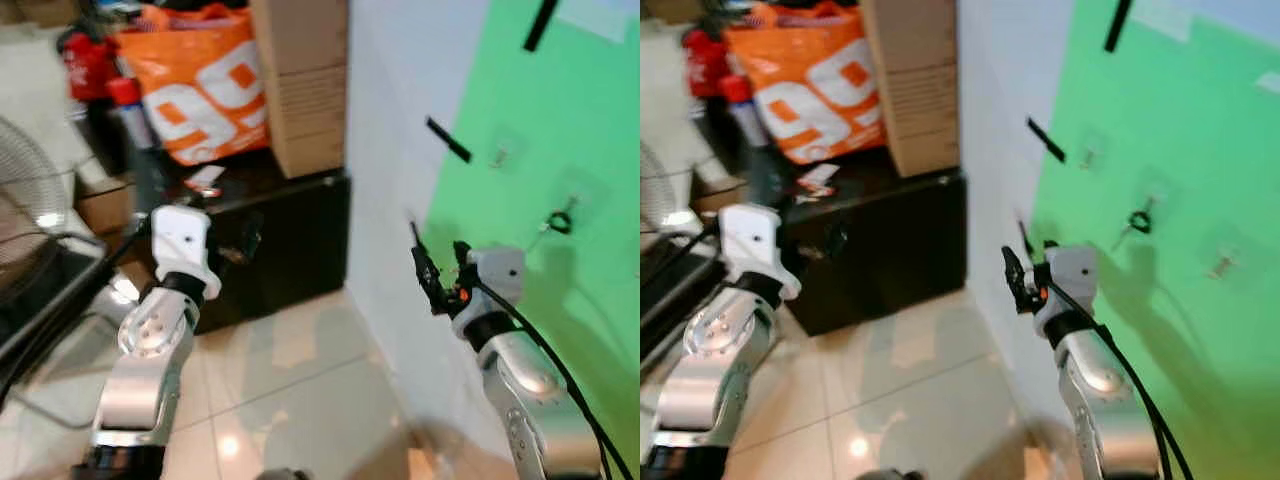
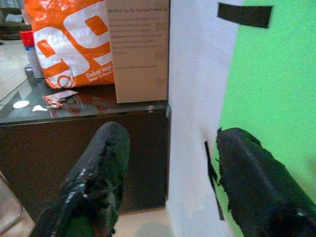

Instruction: Hang keys on a hook

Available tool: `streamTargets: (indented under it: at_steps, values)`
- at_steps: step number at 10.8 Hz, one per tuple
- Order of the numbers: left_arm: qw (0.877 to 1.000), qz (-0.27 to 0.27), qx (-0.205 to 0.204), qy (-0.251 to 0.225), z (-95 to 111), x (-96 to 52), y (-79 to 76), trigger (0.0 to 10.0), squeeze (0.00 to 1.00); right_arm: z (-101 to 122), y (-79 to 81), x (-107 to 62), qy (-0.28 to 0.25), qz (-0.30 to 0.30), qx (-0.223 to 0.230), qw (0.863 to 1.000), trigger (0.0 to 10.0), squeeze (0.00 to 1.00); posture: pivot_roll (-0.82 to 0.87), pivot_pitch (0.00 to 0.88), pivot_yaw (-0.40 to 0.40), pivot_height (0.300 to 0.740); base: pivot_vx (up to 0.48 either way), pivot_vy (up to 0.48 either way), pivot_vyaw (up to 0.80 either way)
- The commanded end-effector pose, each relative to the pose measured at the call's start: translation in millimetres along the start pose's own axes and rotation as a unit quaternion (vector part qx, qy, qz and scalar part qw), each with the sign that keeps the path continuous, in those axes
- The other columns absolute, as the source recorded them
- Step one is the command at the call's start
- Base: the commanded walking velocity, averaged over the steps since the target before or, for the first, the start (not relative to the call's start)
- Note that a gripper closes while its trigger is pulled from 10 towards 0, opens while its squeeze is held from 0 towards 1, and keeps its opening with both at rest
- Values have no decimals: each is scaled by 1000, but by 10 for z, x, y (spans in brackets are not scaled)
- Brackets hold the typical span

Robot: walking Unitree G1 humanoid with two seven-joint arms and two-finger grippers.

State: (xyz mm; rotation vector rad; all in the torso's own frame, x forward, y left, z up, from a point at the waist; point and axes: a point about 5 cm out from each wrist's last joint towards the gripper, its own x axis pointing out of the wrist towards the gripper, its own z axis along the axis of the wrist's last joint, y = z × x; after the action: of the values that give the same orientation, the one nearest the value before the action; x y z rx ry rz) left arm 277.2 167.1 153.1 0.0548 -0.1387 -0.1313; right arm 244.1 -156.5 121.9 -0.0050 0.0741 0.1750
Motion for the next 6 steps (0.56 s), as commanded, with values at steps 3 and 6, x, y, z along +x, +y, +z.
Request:
streamTargets:
  at_steps: [3, 6]
  values:
    - [999, 7, 33, 15, -81, -28, 48, 10000, 137, -67, -66, -7, 12, -28, -1, 1000, 10000, 1000, -53, 0, 38, 740, 0, 0, 800]
    - [995, -43, 66, 59, -184, -42, 37, 10000, 59, -20, -103, 45, 21, -46, 48, 998, 10000, 1000, -76, 0, 32, 740, 0, 0, 800]
